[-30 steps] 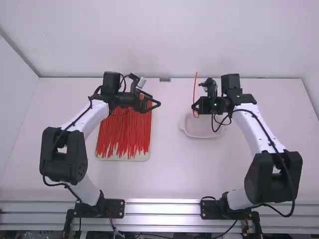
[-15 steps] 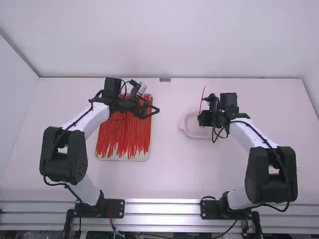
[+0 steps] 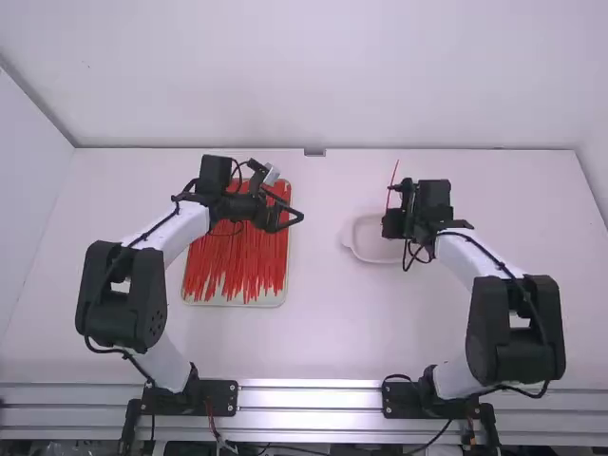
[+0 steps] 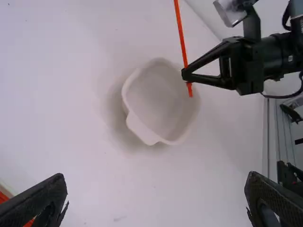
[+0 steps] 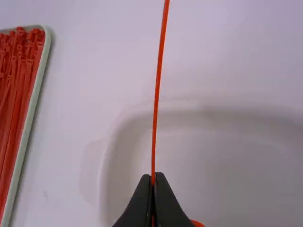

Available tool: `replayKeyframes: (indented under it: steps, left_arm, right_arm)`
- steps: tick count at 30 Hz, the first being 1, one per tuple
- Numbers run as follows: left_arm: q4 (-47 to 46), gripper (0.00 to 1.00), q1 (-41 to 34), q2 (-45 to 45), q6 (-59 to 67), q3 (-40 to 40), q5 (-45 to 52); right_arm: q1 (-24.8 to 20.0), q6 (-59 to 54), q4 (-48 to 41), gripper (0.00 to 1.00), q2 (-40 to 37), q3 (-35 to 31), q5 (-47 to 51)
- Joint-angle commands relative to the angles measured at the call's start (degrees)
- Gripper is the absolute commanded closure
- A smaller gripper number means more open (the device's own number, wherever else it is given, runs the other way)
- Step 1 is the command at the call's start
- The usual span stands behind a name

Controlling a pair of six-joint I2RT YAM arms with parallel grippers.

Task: Fasten the cable tie

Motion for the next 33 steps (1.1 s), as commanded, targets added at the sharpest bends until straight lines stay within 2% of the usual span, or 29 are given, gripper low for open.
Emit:
replayKeyframes:
  steps: [1, 6, 13, 15, 16, 17, 19, 20, 22, 23, 28, 33]
  left_arm:
    - [0.0, 0.01, -0.5, 0.0, -0.2, -0.3, 1.3]
    - [0.0, 0.01, -0.5, 0.0, -0.2, -0.3, 1.3]
    - [0.6, 0.01, -0.5, 0.0, -1.0, -0.3, 1.6]
    - [0.8, 0.01, -0.5, 0.0, -1.6, -0.3, 1.3]
    - [0.8, 0.01, -0.5, 0.0, -1.5, -0.3, 1.3]
    - [0.8, 0.01, -0.5, 0.0, -1.5, -0.3, 1.2]
    - [0.8, 0.01, -0.4, 0.0, -1.4, -0.3, 1.0]
    - [0.9, 0.01, -0.5, 0.0, -1.4, -0.3, 1.0]
    - [1.1, 0.01, -0.4, 0.0, -1.5, -0.3, 1.1]
    - [1.0, 0.01, -0.4, 0.0, -1.5, -0.3, 1.0]
    - [0.7, 0.01, 0.6, -0.7, -1.7, -0.3, 1.1]
    - [-3.9, 0.01, 3.1, -4.4, -0.4, -0.1, 1.1]
  right_arm:
    - [0.3, 0.3, 0.6, 1.0, 3.3, -0.3, 0.4]
    - [0.4, 0.2, 1.9, 1.0, 6.0, -0.3, 0.0]
    - [0.3, 0.1, 1.6, 1.0, 6.0, -0.3, 0.2]
    - [0.5, 0.1, 1.3, 0.76, 6.0, -0.3, 0.3]
    - [0.5, 0.2, 1.1, 0.72, 6.0, -0.3, 0.3]
    - [0.4, 0.2, 0.5, 0.61, 5.9, -0.3, 0.5]
    - [0.4, 0.3, -0.6, 0.35, 5.9, -0.2, 0.4]
    - [0.4, 0.6, -0.9, 0.29, 5.9, -0.2, 0.4]
    - [0.4, 1.3, -2.0, 0.08, 5.9, 0.1, 0.4]
    - [0.4, 1.3, -2.6, 0.02, 5.8, 0.3, 0.5]
    - [0.5, 1.3, -6.2, 0.02, 3.9, 1.6, 0.4]
    - [0.5, 1.3, -9.7, 0.02, -1.5, 1.6, 0.4]
